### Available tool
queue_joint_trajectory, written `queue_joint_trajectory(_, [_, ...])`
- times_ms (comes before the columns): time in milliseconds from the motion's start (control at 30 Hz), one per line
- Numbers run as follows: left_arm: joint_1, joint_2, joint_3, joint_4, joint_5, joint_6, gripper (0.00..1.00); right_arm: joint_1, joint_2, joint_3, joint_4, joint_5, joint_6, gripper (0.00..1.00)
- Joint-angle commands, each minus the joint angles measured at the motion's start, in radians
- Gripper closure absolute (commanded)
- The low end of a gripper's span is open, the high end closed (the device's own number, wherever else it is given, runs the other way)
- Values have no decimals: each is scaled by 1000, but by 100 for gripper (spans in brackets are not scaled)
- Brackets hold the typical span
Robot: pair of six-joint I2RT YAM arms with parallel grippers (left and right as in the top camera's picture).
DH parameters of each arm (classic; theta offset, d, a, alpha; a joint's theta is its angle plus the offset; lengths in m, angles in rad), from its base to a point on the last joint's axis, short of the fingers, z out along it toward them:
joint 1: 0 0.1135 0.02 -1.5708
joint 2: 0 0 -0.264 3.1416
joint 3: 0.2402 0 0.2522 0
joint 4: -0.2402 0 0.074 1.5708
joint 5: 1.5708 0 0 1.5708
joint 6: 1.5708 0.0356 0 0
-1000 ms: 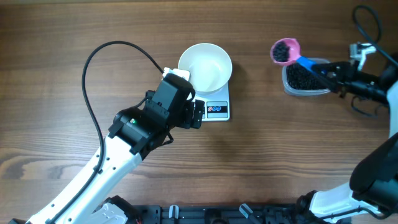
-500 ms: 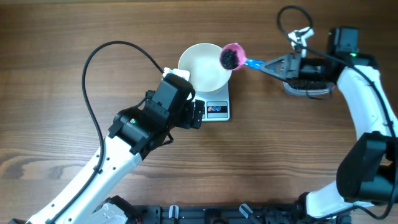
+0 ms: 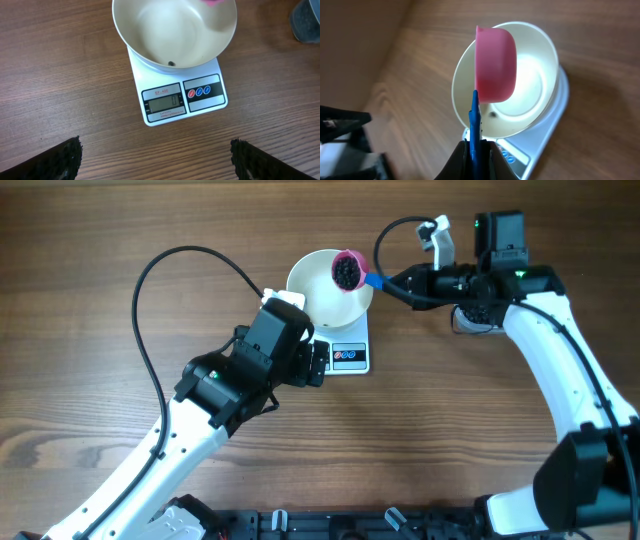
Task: Scoop item into bowl and weigh 150g on scale
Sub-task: 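Tilt the cup with the right gripper to pour beans into bowl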
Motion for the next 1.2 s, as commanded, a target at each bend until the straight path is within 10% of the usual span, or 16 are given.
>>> queue_joint_trajectory(0, [-3, 2, 16, 3, 8, 13, 0, 37, -32, 29, 18, 117, -51, 96])
queue_joint_trajectory(1167, [-3, 2, 16, 3, 8, 13, 0, 218, -30, 29, 89, 445, -504, 96])
